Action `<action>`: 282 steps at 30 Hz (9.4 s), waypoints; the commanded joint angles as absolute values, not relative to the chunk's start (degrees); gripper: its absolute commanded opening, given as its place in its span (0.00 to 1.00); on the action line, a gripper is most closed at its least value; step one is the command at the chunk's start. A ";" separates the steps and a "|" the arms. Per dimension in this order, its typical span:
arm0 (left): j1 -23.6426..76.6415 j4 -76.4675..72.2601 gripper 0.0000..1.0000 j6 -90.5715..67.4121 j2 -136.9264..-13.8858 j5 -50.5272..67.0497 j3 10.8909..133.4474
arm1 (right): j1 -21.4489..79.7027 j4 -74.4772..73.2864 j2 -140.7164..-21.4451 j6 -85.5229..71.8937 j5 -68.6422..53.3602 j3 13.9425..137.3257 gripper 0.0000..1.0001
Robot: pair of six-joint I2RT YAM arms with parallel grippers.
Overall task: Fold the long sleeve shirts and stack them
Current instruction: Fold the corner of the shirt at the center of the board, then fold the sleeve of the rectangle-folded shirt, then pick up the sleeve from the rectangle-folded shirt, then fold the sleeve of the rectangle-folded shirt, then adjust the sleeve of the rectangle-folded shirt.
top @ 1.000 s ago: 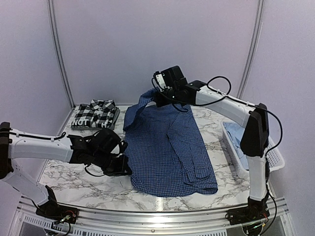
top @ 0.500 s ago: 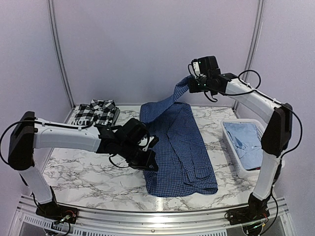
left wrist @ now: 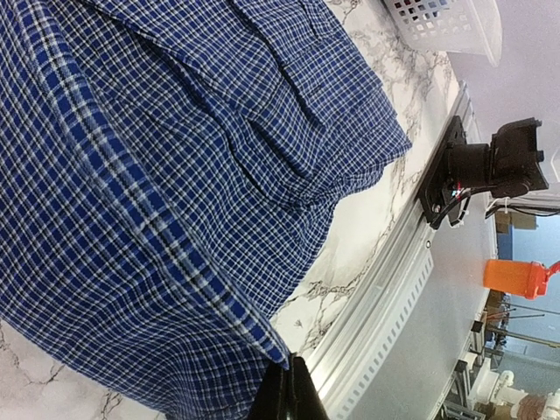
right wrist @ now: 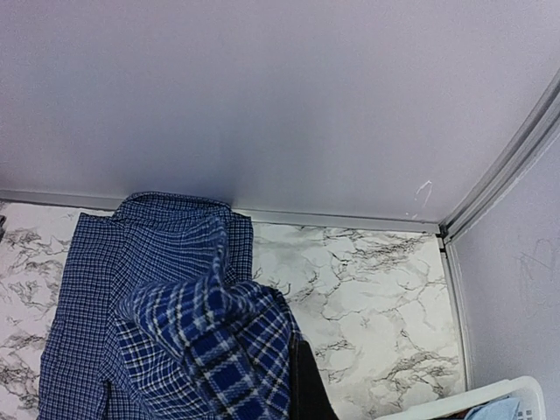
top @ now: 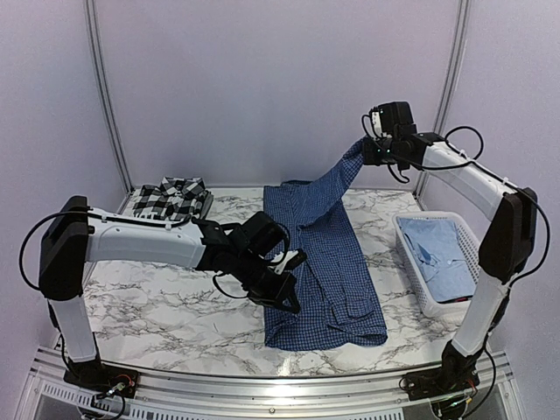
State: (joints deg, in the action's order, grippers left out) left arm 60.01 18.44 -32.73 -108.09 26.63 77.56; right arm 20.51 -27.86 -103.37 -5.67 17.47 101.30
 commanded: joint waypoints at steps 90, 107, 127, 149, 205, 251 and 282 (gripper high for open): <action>43.25 12.72 0.46 -42.17 -106.78 24.25 75.85 | 48.94 -54.02 -103.67 2.50 44.95 97.00 0.00; 40.17 9.32 0.46 -43.62 -110.83 24.89 76.21 | 57.45 -47.23 -106.46 1.95 25.61 83.17 0.29; 40.30 6.59 0.48 -41.48 -107.88 24.90 68.90 | 40.53 -27.00 -94.13 -12.57 7.58 64.63 0.59; 40.30 6.26 0.48 -42.31 -106.81 24.52 68.29 | 29.80 -2.74 -94.53 -22.50 -9.28 51.76 0.49; 39.73 6.06 0.52 -42.99 -104.49 22.84 63.78 | 58.73 -29.97 -104.68 -8.07 4.97 81.17 0.42; 44.21 4.47 0.16 -44.13 -111.75 25.49 67.50 | 24.93 -5.21 -110.56 -31.99 -15.10 68.96 0.29; 44.27 5.09 0.00 -44.86 -108.24 27.55 69.06 | 24.92 -2.90 -114.72 -35.22 -13.31 72.60 0.00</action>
State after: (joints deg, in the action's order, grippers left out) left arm 43.99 4.64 -44.64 -110.78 26.37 67.64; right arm 24.95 -2.61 -114.48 -34.96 -14.44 70.13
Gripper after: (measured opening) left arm 0.004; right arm 0.002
